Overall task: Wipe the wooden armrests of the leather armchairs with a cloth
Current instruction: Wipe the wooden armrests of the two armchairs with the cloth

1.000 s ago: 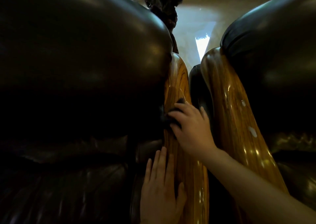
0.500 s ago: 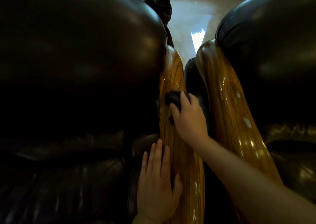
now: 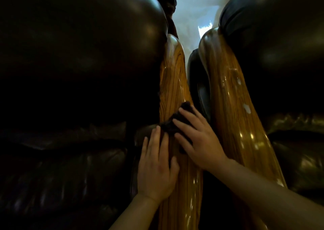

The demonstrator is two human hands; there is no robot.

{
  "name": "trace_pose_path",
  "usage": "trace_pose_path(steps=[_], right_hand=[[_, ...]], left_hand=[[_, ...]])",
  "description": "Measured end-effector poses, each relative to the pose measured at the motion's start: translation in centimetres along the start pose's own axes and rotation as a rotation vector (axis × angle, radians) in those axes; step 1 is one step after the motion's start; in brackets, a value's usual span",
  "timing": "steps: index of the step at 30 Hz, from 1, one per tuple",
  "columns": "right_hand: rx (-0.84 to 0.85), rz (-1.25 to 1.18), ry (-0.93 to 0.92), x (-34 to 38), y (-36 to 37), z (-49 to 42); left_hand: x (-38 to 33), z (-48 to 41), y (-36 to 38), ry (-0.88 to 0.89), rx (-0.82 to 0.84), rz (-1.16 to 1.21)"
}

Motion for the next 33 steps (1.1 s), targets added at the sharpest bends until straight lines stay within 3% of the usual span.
trace_pose_path(steps=[4,6,11,14,20,23,27,30,33], right_hand=[[-0.085,-0.246,0.510,-2.0,-0.5,-3.0],[-0.132,-0.276,0.598,-1.0,-0.5,-2.5],[-0.107,-0.082,0.411,5.9,-1.1,11.4],[-0.087,-0.075,0.432,7.6,-1.1,16.1],[-0.190,0.191,0.479,5.3,0.3,5.9],[-0.118,0.330,0.297,5.1,1.4,2.2],[-0.122,0.378,0.100,7.5,1.5,7.6],[-0.128,0.280,0.112,8.5,1.0,13.9],[-0.128,0.228,0.202,7.4,0.3,13.0]], left_hand=[[0.1,0.2,-0.1,-0.005,-0.013,0.014],[0.0,0.0,0.1,-0.021,-0.008,0.020],[-0.1,0.2,-0.4,0.016,0.062,0.034],[0.4,1.8,-1.8,0.249,0.121,-0.018],[3.9,6.7,-4.2,0.385,0.237,-0.122],[4.4,7.2,-4.3,0.396,0.264,-0.099],[4.7,7.3,-4.1,0.426,0.250,-0.106],[4.8,7.7,-4.0,0.441,0.241,-0.144],[4.5,7.8,-3.9,0.461,0.235,-0.191]])
Point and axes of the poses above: each hand's wrist, its own z-axis away from the middle knuckle, its own y-axis out of the palm, x = y × z, the point moved 4 cm from there along -z, towards the middle knuckle, and after that the axes turned 14 degrees about -x, right-handed, at the moved point
